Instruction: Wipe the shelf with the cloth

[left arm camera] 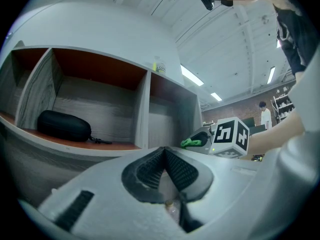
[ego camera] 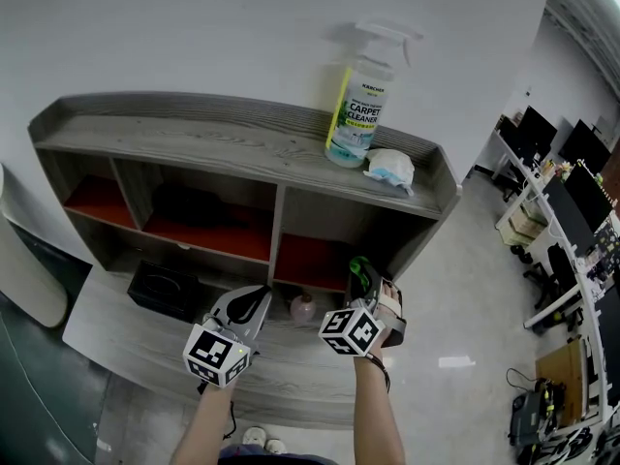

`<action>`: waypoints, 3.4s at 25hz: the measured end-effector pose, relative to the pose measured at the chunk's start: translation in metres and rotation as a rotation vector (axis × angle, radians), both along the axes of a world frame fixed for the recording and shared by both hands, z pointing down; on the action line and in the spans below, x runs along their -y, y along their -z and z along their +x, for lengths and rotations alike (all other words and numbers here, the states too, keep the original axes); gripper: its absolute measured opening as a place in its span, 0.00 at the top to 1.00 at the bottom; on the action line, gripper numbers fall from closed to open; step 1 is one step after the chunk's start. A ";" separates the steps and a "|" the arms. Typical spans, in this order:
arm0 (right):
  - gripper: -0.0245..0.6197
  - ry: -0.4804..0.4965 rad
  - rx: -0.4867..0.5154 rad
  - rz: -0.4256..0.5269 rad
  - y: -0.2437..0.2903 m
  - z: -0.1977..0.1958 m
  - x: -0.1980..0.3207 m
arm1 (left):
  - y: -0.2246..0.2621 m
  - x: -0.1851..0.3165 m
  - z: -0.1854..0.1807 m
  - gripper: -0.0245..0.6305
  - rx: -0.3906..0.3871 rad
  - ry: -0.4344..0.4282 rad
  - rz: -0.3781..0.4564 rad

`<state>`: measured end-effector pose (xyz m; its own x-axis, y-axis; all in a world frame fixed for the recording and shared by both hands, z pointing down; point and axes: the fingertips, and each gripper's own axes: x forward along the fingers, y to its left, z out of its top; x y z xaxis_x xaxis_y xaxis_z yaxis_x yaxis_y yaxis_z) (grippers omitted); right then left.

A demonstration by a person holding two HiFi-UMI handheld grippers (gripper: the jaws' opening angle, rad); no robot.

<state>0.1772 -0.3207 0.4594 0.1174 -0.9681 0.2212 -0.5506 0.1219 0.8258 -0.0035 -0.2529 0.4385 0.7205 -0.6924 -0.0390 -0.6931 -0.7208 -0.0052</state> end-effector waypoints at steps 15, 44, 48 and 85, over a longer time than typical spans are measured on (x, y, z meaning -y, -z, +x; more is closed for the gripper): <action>0.81 0.081 0.418 -0.033 -0.001 -0.077 0.008 | -0.002 0.003 -0.024 0.96 0.003 0.048 -0.004; 0.81 0.294 0.656 0.302 0.137 -0.124 0.067 | -0.003 0.017 -0.057 0.96 0.024 0.120 -0.006; 0.81 0.303 0.663 0.311 0.143 -0.133 0.079 | -0.002 0.016 -0.065 0.96 0.025 0.136 -0.007; 0.81 0.112 0.642 0.416 0.151 -0.052 0.049 | -0.005 0.017 -0.029 0.96 0.014 0.046 -0.009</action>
